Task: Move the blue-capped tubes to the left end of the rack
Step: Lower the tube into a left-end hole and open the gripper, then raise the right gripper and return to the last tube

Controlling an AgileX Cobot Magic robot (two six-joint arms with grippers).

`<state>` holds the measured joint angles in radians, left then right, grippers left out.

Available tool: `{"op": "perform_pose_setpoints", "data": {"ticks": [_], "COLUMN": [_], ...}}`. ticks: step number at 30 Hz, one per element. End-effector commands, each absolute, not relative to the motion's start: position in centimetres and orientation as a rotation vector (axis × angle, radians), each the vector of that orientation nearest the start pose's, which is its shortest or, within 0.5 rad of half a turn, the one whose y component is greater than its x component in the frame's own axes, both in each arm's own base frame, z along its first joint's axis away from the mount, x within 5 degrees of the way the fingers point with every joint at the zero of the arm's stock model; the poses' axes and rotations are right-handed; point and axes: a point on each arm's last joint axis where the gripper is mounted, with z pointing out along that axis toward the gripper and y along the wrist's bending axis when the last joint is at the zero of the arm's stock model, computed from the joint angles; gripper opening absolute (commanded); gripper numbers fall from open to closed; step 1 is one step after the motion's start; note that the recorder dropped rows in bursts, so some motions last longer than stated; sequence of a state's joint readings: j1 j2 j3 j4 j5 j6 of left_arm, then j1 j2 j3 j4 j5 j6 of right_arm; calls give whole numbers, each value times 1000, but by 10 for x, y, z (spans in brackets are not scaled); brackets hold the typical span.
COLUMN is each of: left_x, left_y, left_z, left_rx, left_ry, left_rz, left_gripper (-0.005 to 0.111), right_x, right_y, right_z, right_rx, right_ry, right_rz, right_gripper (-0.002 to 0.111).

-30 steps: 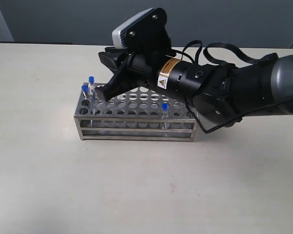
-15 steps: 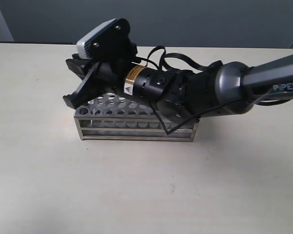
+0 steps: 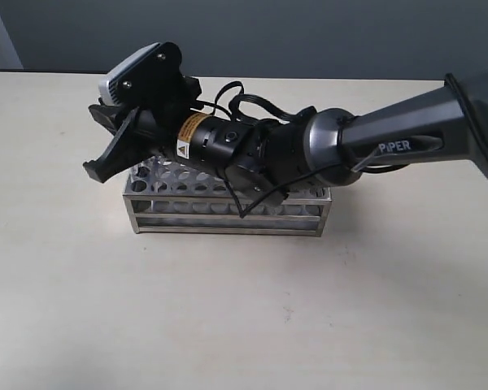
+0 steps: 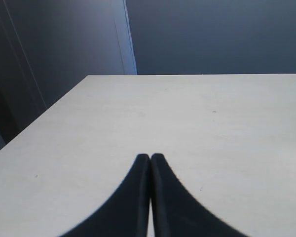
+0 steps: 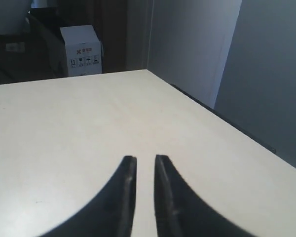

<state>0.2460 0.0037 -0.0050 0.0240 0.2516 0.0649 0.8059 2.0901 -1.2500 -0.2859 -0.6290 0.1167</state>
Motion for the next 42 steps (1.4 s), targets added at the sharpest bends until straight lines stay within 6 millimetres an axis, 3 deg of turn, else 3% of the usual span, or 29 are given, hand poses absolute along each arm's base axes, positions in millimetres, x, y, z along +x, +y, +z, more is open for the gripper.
{"op": "perform_pose_setpoints", "data": {"ticks": [1,16,29,35,42], "left_x": [54,54,54,54,54], "left_y": [14,14,14,14,14], "left_z": [191,191,191,191,191], "left_rx": [-146,-146,-146,-146,-146], "left_ry": [1723,1723,1723,1723,1723], "left_rz": [248,248,248,248,248], "left_gripper": [0,0,0,0,0], "right_x": [313,314,314,315,315], "right_y": [341,338,340,341,341], "right_z": [170,165,170,146,143], "right_rx": [-950,-954,-917,-918,-926], "right_ry": [1576,1642,1595,1659,1675], "right_rz": [562,535,570,583,576], "right_gripper": [0,1,1,1,43]}}
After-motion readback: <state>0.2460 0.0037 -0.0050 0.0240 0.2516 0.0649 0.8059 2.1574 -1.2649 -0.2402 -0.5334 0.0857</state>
